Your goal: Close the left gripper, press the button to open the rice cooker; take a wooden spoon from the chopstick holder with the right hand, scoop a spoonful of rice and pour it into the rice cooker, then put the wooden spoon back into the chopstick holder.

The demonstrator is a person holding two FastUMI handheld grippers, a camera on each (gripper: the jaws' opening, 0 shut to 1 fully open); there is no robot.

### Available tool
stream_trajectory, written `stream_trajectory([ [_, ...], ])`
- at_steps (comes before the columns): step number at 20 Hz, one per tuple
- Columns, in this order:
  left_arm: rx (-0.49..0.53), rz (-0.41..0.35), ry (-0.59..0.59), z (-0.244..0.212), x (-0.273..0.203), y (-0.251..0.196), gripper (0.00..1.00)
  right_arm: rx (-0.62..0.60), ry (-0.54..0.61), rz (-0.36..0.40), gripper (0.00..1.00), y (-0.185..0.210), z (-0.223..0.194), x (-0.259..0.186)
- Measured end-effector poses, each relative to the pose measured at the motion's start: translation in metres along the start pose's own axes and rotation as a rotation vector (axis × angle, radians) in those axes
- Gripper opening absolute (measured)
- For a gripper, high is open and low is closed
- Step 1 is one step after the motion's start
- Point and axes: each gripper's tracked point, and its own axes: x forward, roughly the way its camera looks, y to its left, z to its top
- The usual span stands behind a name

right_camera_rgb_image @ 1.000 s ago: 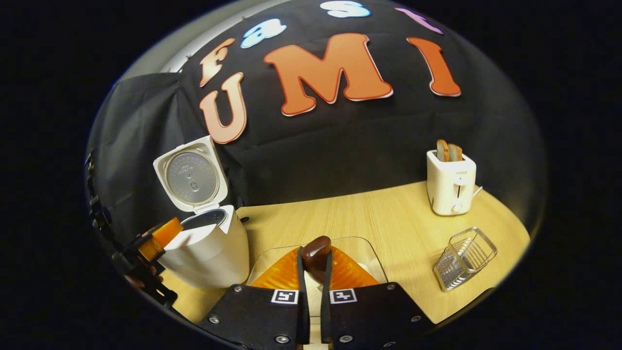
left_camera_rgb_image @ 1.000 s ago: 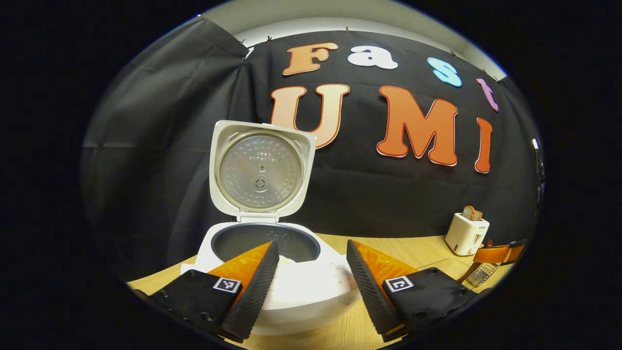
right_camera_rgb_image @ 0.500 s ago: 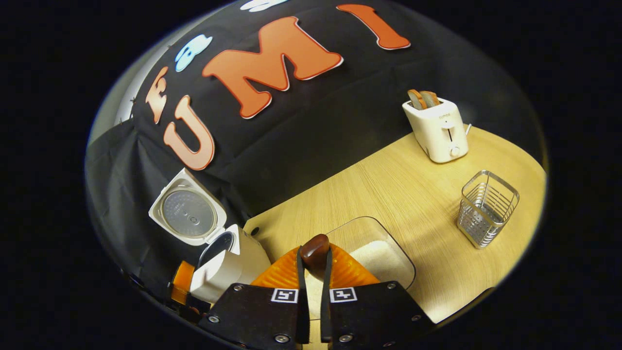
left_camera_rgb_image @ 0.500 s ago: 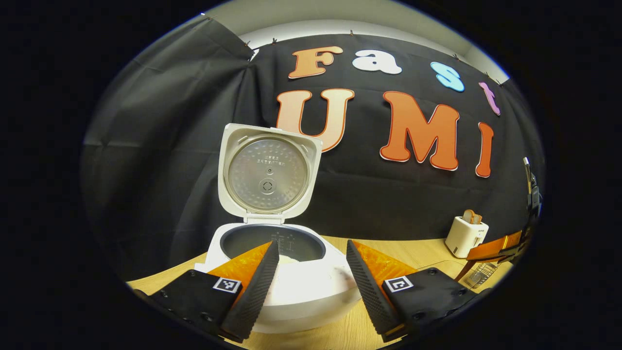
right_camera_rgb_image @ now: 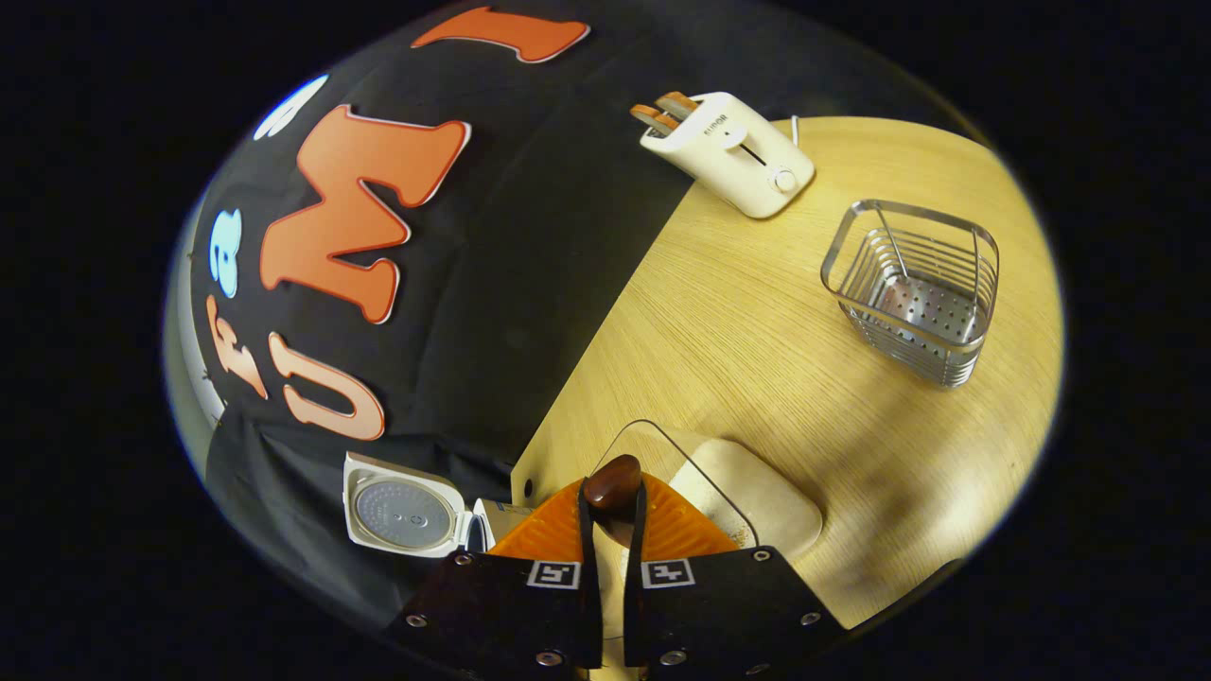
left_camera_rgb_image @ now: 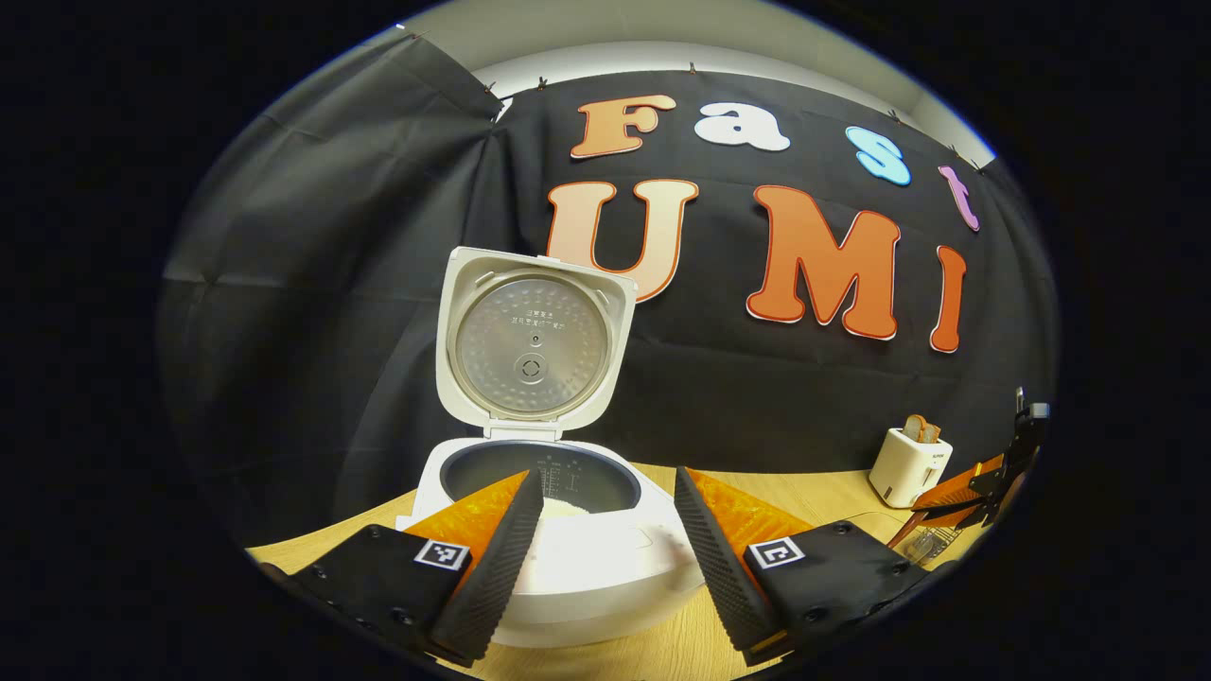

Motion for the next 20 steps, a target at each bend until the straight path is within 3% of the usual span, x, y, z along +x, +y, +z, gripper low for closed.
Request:
stream_trajectory([
  [13,0.016,0.043,0.006,0.004,0.001,0.006,0.92,0.316,0.12,0.037,0.09,-0.001,0.001,0.013],
  [17,0.03,0.054,0.006,0.006,0.003,0.008,0.92,0.355,0.109,0.072,0.09,0.014,0.012,0.01],
  [18,0.032,0.054,0.004,0.007,0.003,0.008,0.92,0.362,0.104,0.084,0.13,0.021,0.015,0.008],
  [20,0.035,0.058,-0.001,0.008,0.001,0.01,0.89,0.383,0.097,0.115,0.09,0.034,0.021,0.005],
])
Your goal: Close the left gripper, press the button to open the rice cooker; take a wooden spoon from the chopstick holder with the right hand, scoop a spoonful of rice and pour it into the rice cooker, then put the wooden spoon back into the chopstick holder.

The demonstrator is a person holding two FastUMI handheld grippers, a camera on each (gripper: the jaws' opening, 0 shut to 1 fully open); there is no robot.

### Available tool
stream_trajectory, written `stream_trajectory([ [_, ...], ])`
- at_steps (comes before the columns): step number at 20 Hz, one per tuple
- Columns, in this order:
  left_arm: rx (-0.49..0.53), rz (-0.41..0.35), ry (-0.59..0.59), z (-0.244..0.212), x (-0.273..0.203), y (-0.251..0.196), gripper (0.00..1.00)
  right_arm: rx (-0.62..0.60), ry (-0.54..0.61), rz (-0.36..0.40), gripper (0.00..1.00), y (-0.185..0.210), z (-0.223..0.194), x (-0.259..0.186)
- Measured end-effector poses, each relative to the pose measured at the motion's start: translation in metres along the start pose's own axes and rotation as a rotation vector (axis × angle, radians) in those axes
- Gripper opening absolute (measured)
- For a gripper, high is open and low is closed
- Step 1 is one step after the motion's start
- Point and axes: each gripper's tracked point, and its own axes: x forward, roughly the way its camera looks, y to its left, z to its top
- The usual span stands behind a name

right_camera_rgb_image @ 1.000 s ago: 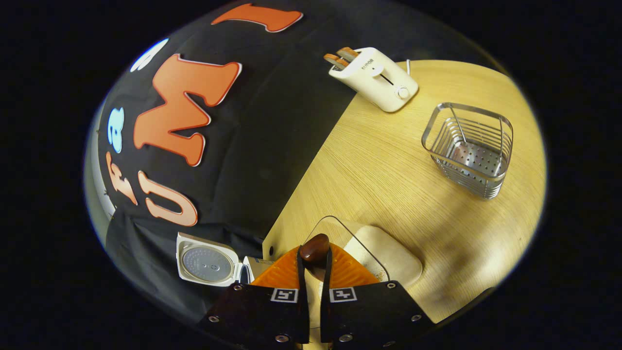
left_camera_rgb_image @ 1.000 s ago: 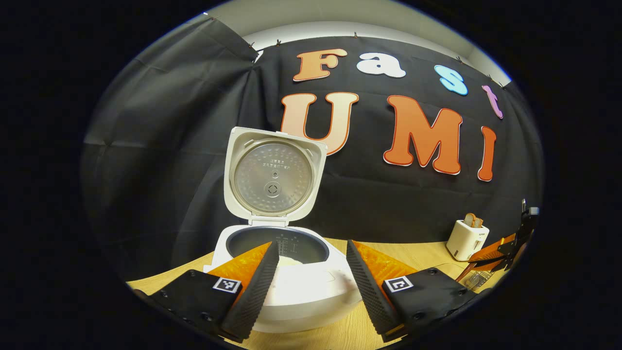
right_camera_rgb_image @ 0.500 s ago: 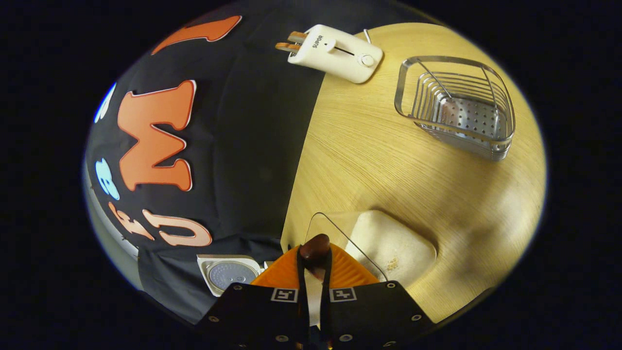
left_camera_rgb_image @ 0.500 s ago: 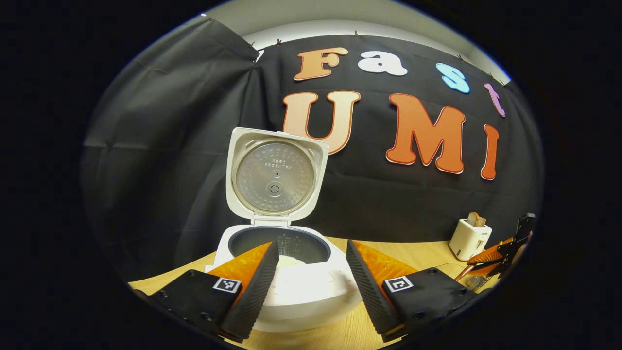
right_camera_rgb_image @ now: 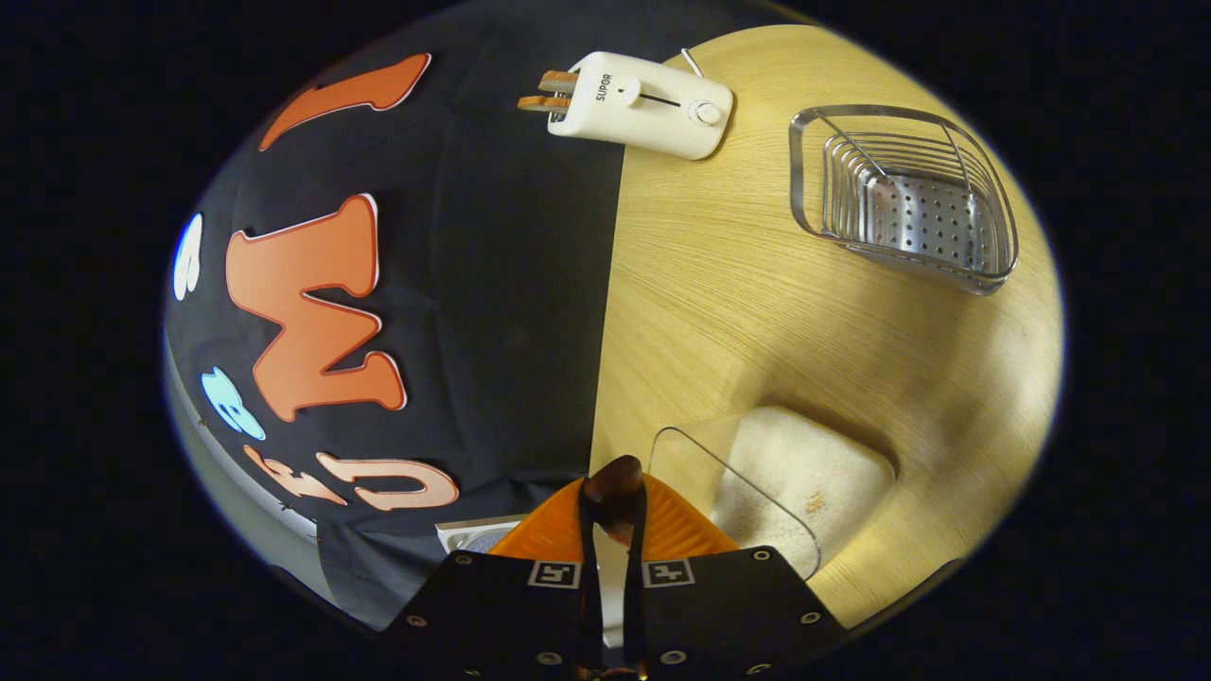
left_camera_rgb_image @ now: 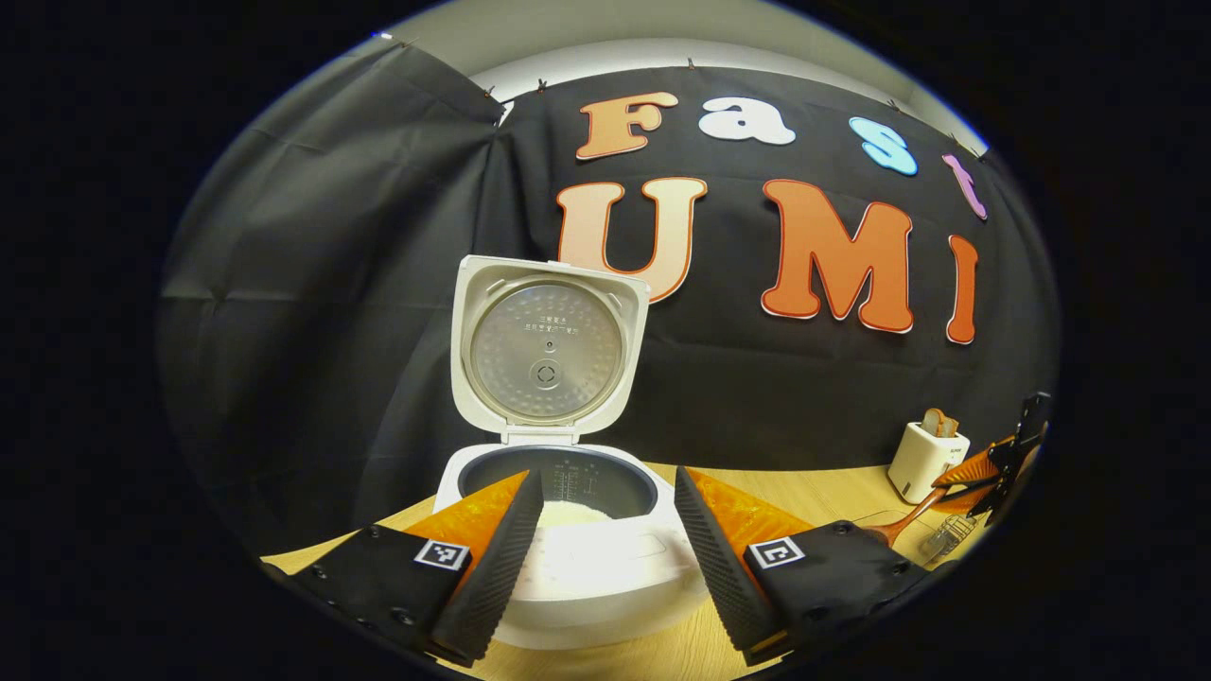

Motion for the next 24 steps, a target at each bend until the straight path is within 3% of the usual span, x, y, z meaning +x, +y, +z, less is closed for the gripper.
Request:
stream_trajectory([
  [13,0.003,0.036,-0.02,0.007,0.0,0.024,0.92,0.134,-0.02,0.079,0.09,0.058,0.002,0.011],
  [20,-0.007,0.075,-0.038,0.015,-0.005,0.05,0.92,0.092,0.067,0.099,0.09,0.108,-0.052,0.047],
  [21,-0.008,0.08,-0.039,0.016,-0.004,0.054,0.92,0.082,0.086,0.102,0.05,0.115,-0.062,0.054],
  [24,-0.015,0.099,-0.046,0.018,-0.006,0.068,0.89,0.055,0.129,0.118,0.09,0.137,-0.094,0.069],
])
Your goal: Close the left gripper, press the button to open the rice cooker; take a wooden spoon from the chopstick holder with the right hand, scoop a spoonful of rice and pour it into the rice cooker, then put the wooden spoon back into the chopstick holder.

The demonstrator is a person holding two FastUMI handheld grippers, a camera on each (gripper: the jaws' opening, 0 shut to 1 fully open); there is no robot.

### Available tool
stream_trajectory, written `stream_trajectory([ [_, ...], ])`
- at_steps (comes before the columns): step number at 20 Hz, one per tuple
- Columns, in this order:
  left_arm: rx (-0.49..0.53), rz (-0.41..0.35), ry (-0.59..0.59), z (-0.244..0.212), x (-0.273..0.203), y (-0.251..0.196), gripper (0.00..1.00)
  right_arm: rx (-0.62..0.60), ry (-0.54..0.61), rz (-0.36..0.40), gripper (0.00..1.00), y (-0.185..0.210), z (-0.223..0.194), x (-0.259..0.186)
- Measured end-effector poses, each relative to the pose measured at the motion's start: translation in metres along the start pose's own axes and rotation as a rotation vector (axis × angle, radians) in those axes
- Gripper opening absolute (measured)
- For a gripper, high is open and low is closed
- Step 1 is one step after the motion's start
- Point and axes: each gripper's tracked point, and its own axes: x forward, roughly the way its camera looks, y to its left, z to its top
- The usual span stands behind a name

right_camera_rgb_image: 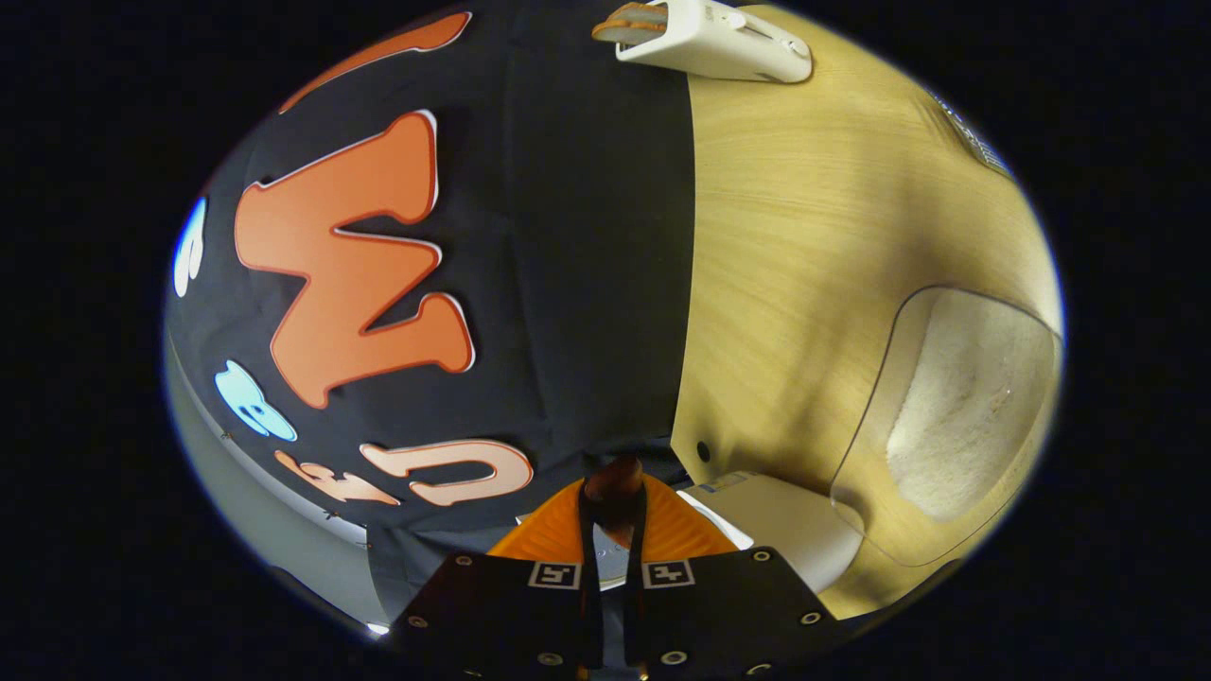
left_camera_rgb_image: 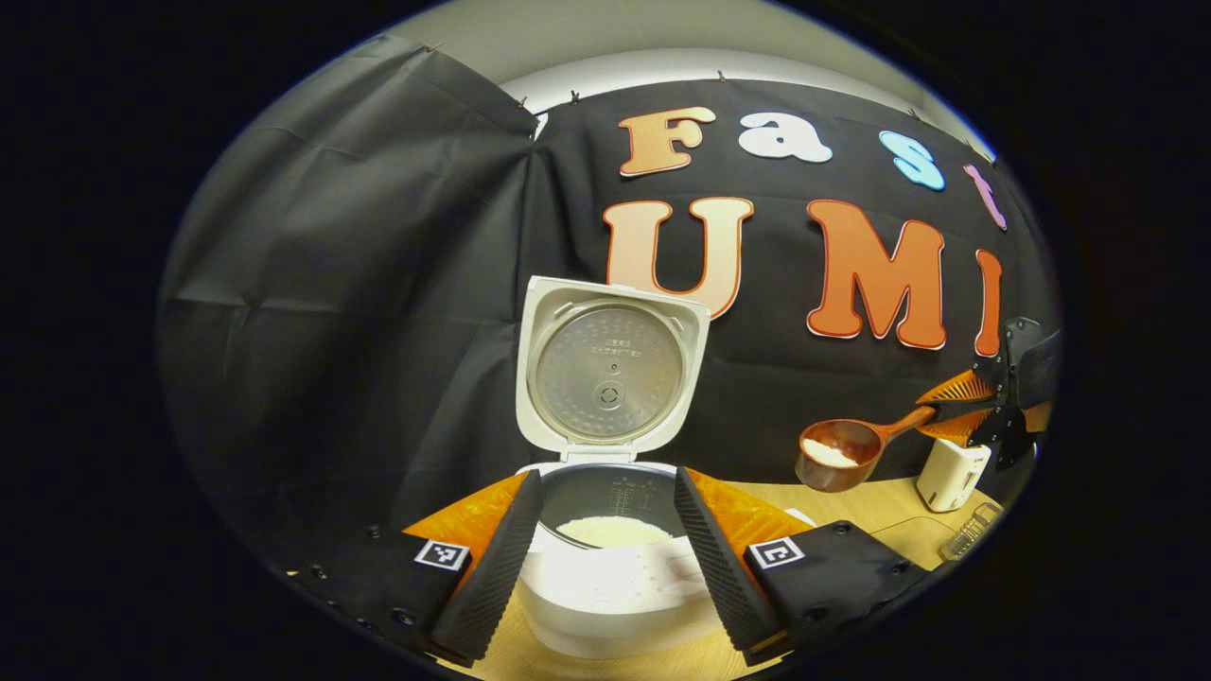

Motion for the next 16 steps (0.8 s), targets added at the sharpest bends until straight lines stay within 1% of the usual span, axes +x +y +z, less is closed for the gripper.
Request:
stream_trajectory([
  [1,-0.002,0.005,-0.002,0.0,0.001,0.004,0.92,-0.004,0.016,0.006,0.09,0.004,-0.009,0.007],
  [2,-0.004,0.012,-0.005,0.001,0.003,0.009,0.92,-0.009,0.027,0.009,0.09,0.008,-0.017,0.011],
  [3,-0.006,0.018,-0.006,0.0,0.003,0.014,0.89,-0.018,0.039,0.012,0.09,0.011,-0.025,0.02],
  [4,-0.008,0.025,-0.007,-0.001,0.003,0.019,0.89,-0.026,0.045,0.012,0.09,0.014,-0.033,0.027],
  [5,-0.012,0.031,-0.007,-0.001,0.004,0.024,0.92,-0.036,0.054,0.01,0.09,0.015,-0.04,0.035],
  [6,-0.014,0.04,-0.007,-0.002,0.004,0.031,0.89,-0.045,0.06,0.009,0.09,0.018,-0.048,0.042],
  [10,-0.02,0.063,-0.016,-0.002,0.005,0.047,0.89,-0.095,0.045,0.0,0.09,0.018,-0.063,0.072],
  [11,-0.023,0.066,-0.02,-0.002,0.005,0.051,0.92,-0.12,0.033,-0.003,0.09,0.018,-0.065,0.08],
  [12,-0.024,0.066,-0.019,-0.003,0.004,0.053,0.89,-0.153,0.028,-0.004,0.09,0.019,-0.069,0.088],
  [13,-0.026,0.068,-0.019,-0.006,0.005,0.054,0.89,-0.194,0.021,-0.004,0.09,0.019,-0.072,0.095],
  [16,-0.035,0.063,-0.001,-0.014,0.011,0.057,0.89,-0.362,0.023,0.015,0.09,0.021,-0.092,0.111],
])
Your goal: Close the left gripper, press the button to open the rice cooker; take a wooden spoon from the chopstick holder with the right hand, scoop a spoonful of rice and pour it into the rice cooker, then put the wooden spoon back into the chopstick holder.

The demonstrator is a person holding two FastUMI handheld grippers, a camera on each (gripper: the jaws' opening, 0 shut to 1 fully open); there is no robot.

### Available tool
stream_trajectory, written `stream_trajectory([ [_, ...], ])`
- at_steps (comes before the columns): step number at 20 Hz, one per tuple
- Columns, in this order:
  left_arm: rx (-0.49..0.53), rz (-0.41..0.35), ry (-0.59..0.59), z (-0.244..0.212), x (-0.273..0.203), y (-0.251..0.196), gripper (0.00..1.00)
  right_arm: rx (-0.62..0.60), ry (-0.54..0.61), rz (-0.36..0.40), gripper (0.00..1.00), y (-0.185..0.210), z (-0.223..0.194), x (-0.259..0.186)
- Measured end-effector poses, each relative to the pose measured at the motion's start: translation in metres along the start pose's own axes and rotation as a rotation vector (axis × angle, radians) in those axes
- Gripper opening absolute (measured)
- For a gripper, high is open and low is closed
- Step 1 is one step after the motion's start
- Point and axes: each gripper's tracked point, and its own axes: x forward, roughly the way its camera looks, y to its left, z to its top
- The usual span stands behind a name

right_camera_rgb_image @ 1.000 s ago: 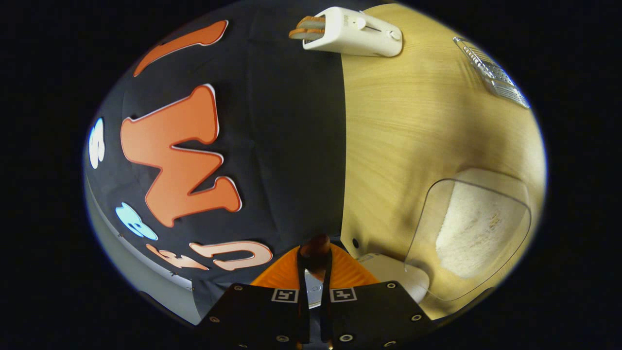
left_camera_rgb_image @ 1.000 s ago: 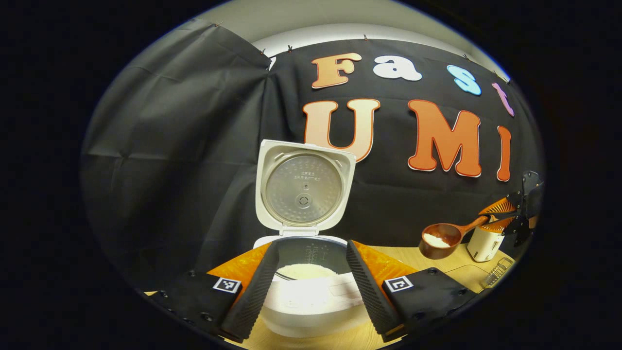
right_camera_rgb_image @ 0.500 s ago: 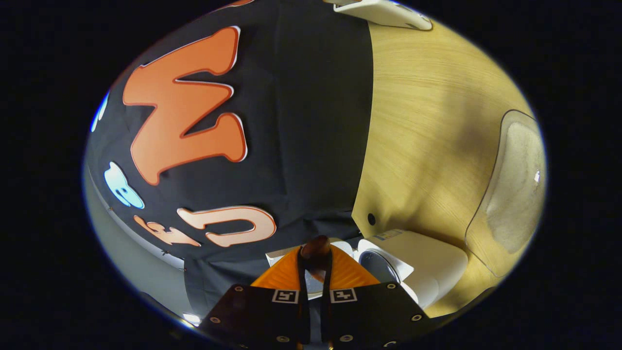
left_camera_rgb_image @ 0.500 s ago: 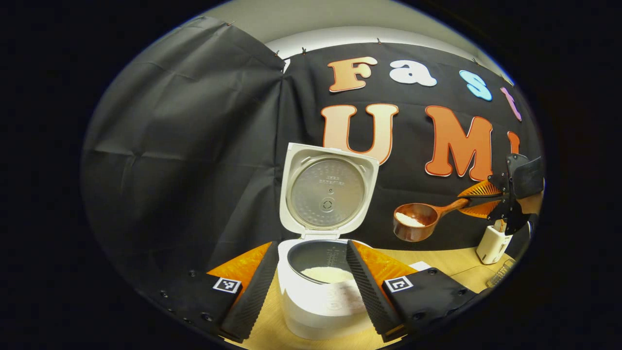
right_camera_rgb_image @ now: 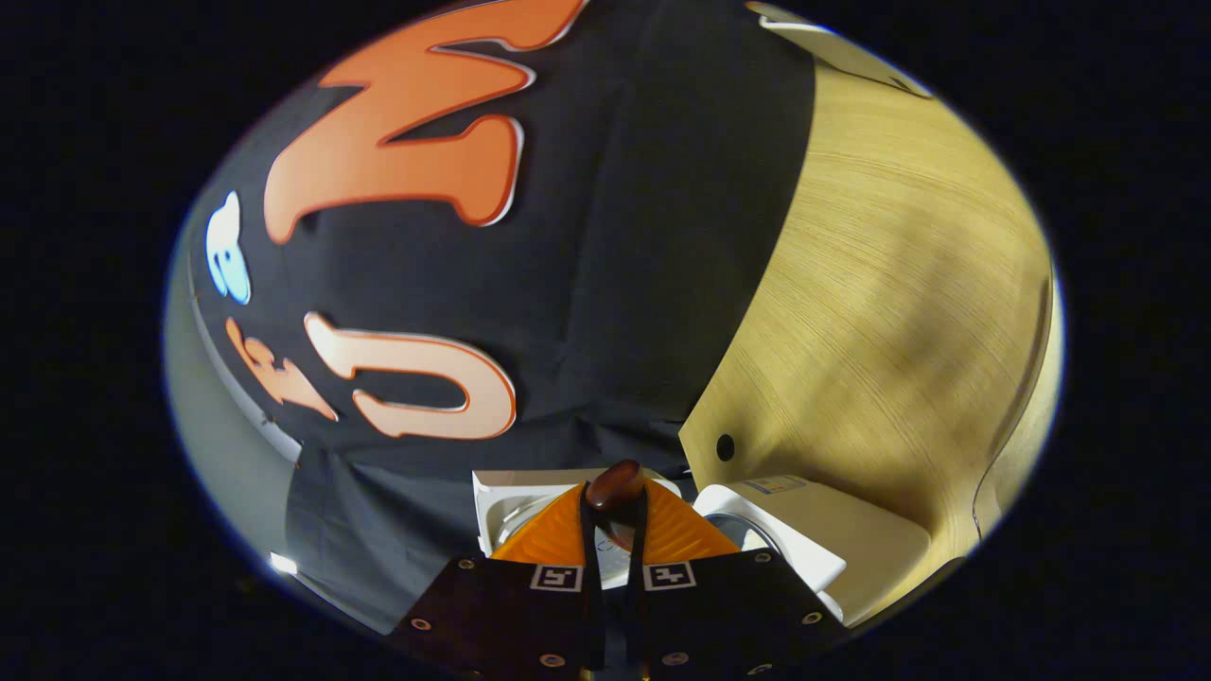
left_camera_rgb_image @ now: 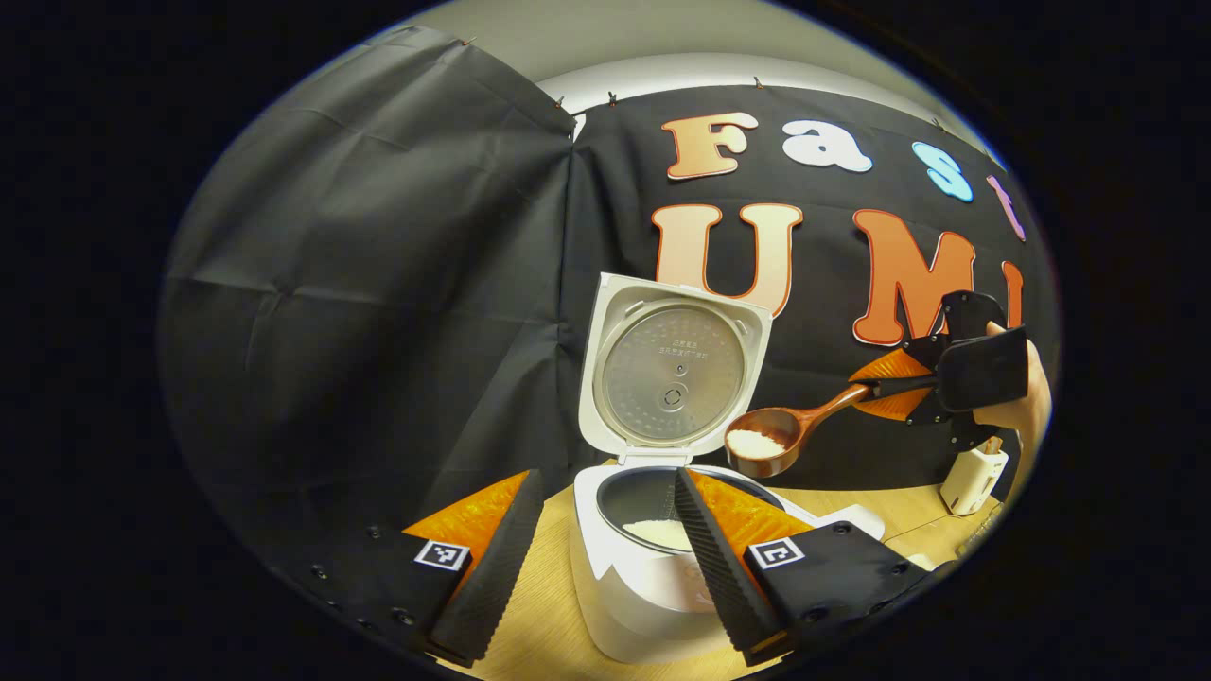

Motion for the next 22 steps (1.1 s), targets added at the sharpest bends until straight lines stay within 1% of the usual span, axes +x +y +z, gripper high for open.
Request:
stream_trajectory([
  [1,-0.002,0.001,0.005,-0.003,0.002,0.0,0.92,-0.044,0.003,0.008,0.09,0.004,-0.006,0.007],
  [2,-0.005,0.0,0.012,-0.005,0.001,0.002,0.89,-0.095,0.012,0.022,0.09,0.009,-0.013,0.011],
  [3,-0.009,0.0,0.018,-0.007,0.003,0.003,0.92,-0.148,0.019,0.037,0.09,0.013,-0.02,0.015],
  [5,-0.018,0.002,0.021,-0.007,0.002,0.003,0.89,-0.255,0.037,0.065,0.08,0.02,-0.038,0.02],
  [6,-0.021,0.006,0.022,-0.007,0.002,0.004,0.92,-0.312,0.046,0.078,0.08,0.023,-0.046,0.02],
  [8,-0.02,0.015,0.022,-0.009,0.003,0.005,0.89,-0.436,0.072,0.101,0.08,0.025,-0.064,0.024],
  [9,-0.019,0.018,0.023,-0.008,0.003,0.005,0.92,-0.478,0.101,0.104,0.08,0.021,-0.073,0.026],
  [11,-0.021,0.016,0.019,-0.007,0.002,0.004,0.9,-0.544,0.14,0.113,0.08,0.018,-0.086,0.027],
  [13,-0.017,0.015,0.012,-0.006,0.001,0.004,0.91,-0.625,0.127,0.135,0.08,0.02,-0.092,0.028],
  [16,-0.007,0.021,0.006,-0.005,0.001,0.005,0.9,-0.782,0.065,0.168,0.09,0.025,-0.088,0.027],
  [19,0.004,0.028,0.003,-0.006,0.002,0.004,0.9,-0.917,0.023,0.223,0.08,0.035,-0.086,0.017],
  [22,0.018,0.026,0.0,-0.006,0.002,0.005,0.91,-1.033,0.004,0.28,0.08,0.044,-0.094,0.009],
])
